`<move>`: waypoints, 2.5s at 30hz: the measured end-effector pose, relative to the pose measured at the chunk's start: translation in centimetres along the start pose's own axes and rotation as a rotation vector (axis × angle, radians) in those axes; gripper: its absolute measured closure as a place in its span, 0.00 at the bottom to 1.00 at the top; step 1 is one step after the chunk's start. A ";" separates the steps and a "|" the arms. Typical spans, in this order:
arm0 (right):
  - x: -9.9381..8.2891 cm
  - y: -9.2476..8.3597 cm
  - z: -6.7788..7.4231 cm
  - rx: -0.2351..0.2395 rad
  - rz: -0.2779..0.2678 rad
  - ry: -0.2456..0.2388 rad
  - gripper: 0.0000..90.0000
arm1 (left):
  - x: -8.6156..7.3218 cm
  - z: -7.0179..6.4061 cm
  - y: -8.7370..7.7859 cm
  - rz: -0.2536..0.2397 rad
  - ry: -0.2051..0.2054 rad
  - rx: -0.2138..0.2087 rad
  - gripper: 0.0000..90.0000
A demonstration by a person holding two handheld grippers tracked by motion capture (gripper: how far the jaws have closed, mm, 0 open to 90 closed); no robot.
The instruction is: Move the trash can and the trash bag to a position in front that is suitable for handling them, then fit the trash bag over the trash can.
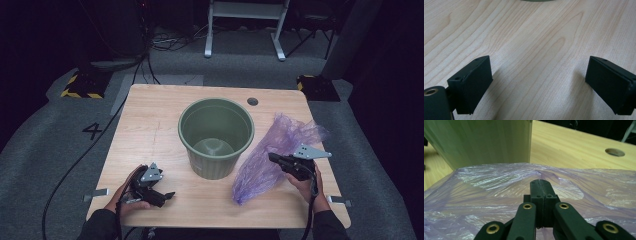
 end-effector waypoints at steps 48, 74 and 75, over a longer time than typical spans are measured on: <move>9.5 -5.2 2.0 0.012 -0.269 -0.124 1.00 | 0.2 0.0 0.2 -0.001 -0.005 0.000 0.07; 14.2 -9.6 1.0 -0.064 -0.340 -0.167 1.00 | 0.3 0.0 0.3 -0.001 -0.005 0.006 0.08; 14.6 -9.4 0.9 -0.071 -0.336 -0.170 1.00 | 0.4 0.0 0.3 -0.001 -0.004 0.007 0.08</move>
Point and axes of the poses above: each handheld gripper's, and its own axes: y roughly forward along the jaws, x roughly out of its top, z roughly to its left, the point moved 2 cm from there along y, roughly forward along the jaws, and after that the axes turned 5 degrees about -y, right-handed, at the moved point
